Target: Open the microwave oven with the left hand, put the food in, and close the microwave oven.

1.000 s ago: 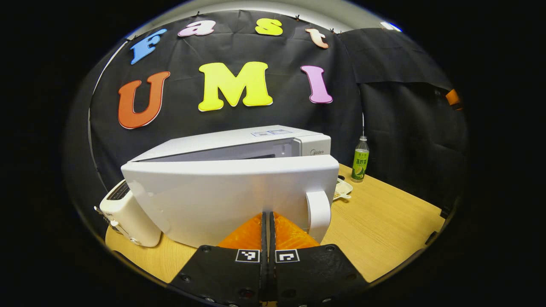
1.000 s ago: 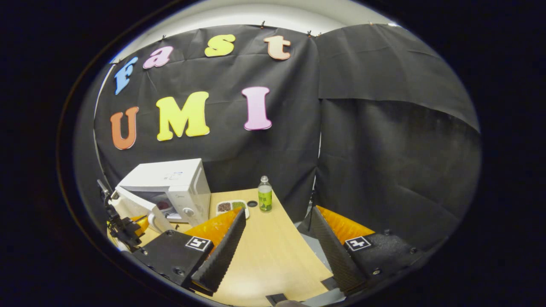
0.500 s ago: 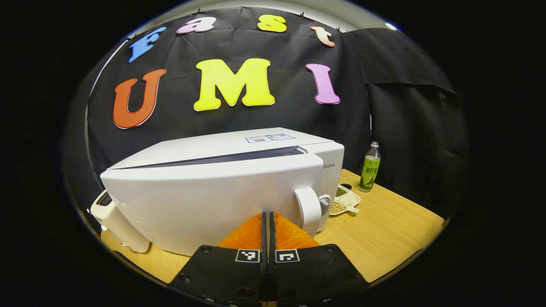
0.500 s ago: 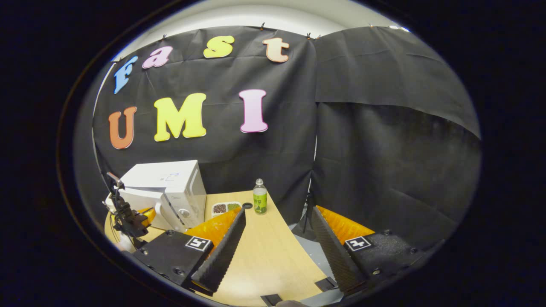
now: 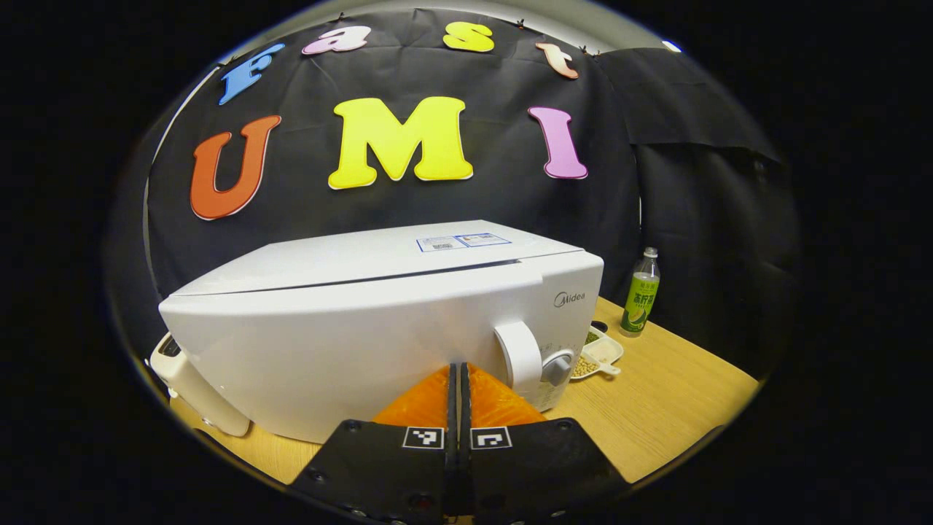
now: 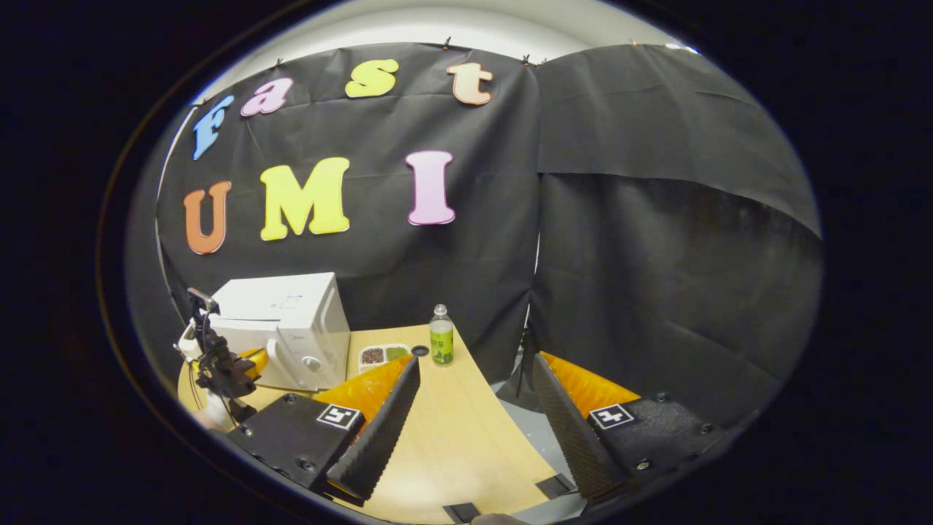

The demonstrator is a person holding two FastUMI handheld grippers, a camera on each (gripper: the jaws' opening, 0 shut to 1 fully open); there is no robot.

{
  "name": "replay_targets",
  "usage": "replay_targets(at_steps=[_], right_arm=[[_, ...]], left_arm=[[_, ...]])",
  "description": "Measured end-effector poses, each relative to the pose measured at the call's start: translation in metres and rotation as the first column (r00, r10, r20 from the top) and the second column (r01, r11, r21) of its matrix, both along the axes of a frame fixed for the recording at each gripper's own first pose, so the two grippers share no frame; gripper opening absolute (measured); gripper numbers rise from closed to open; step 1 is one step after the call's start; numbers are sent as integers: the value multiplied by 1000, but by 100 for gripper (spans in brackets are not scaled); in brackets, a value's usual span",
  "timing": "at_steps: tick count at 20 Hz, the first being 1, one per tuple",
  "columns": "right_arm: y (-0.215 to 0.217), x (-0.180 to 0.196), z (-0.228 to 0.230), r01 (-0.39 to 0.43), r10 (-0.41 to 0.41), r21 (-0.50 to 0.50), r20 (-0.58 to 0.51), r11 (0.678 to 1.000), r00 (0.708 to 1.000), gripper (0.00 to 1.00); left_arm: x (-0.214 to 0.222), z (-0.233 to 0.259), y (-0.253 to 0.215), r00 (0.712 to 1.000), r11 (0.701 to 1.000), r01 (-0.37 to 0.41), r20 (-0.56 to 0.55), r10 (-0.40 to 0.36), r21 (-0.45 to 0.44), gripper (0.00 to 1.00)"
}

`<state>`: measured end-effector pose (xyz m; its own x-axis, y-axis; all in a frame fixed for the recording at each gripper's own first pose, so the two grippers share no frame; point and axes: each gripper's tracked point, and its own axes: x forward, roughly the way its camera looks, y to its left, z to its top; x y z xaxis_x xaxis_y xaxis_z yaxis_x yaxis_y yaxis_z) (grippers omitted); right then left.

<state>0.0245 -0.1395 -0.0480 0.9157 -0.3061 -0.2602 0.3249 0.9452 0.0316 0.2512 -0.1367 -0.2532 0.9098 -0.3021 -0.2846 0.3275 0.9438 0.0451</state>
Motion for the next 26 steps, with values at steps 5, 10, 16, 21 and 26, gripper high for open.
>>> replay_targets(at_steps=[5, 10, 16, 21, 26], right_arm=[[13, 5, 5, -33, 33, -10, 5, 999, 999, 99], [28, 10, 15, -76, 77, -34, 33, 997, 996, 99], [58, 13, 16, -145, 147, -41, 43, 989, 988, 99], [93, 12, 23, -204, 208, -59, 70, 977, 976, 99], [135, 8, 24, -256, 263, -87, 92, 963, 960, 99]], left_arm=[[4, -1, -7, 999, 1000, -24, -32, 23, -14, 0], [-14, 18, 21, 996, 996, -85, 6, 85, 21, 0], [-48, 30, 52, 989, 985, -146, 24, 145, 95, 96], [-97, 67, 77, 985, 984, -165, 63, 160, 72, 96], [-158, 118, 130, 972, 974, -216, 112, 208, 68, 96]])
